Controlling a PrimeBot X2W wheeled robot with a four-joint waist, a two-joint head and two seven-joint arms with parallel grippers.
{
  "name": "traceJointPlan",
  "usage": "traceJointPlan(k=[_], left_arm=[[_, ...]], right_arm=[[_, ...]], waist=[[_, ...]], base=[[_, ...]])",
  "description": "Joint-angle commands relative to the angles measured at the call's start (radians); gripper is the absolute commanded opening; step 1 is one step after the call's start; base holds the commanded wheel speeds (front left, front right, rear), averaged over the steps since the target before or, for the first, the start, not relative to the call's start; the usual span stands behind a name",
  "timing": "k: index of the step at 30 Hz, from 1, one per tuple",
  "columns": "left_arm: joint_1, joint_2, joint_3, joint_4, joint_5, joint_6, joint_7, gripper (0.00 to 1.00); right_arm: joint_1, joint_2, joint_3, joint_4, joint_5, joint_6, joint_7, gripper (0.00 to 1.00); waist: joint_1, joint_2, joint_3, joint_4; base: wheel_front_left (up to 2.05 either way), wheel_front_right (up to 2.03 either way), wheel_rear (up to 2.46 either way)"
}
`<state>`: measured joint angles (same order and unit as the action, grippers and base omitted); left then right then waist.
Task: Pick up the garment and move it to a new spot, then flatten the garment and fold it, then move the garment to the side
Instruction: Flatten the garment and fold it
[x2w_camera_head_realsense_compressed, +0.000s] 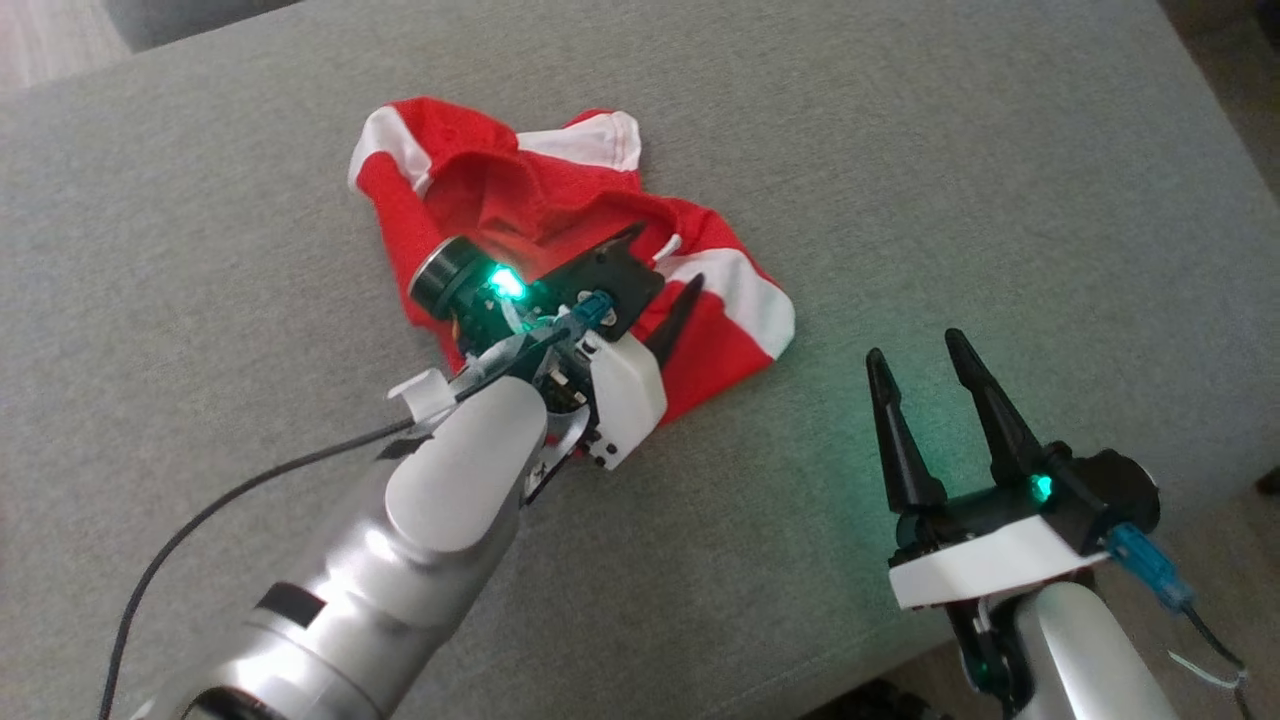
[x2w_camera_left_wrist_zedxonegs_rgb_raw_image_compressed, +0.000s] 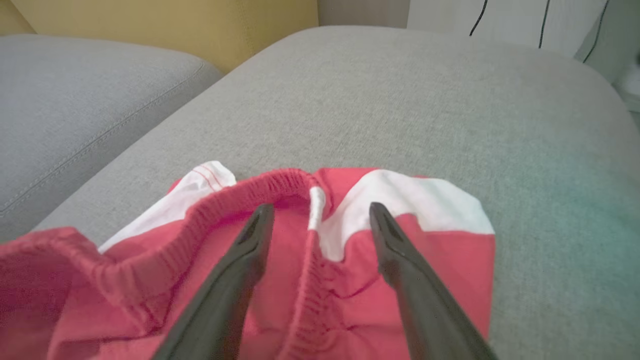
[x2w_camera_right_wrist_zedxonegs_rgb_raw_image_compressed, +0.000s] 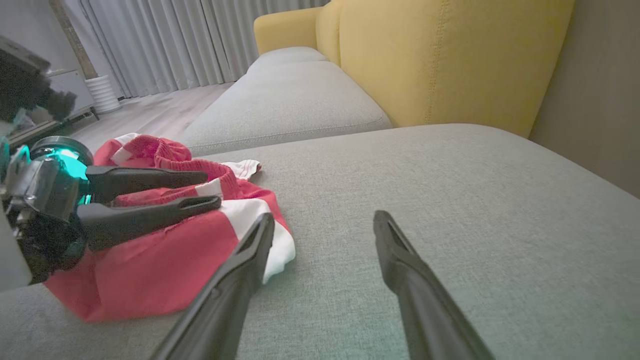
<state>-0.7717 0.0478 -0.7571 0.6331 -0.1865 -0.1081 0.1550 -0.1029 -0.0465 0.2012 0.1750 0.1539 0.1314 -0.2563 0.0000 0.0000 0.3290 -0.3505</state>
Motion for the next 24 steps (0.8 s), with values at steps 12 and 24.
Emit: traceJointPlan(k=[12, 24], left_arm=[[-0.034, 0.003, 0.049, 0.038, -0.103, 0.021, 0.024, 0.00], [-0.103, 0.003, 0.059, -0.062, -0.239, 0.042, -0.039, 0.00]], right_arm=[[0.002, -0.004, 0.041, -0.021, 0.012, -0.001, -0.006, 1.00], [0.045, -0.004, 0.043, -0.013, -0.002, -0.001, -0.006, 1.00]], waist=[[0.0000, 0.0000, -0.030, -0.043], [0.0000, 0.0000, -0.152, -0.075]], base=[[0.00, 0.00, 0.00], [0.00, 0.00, 0.00]])
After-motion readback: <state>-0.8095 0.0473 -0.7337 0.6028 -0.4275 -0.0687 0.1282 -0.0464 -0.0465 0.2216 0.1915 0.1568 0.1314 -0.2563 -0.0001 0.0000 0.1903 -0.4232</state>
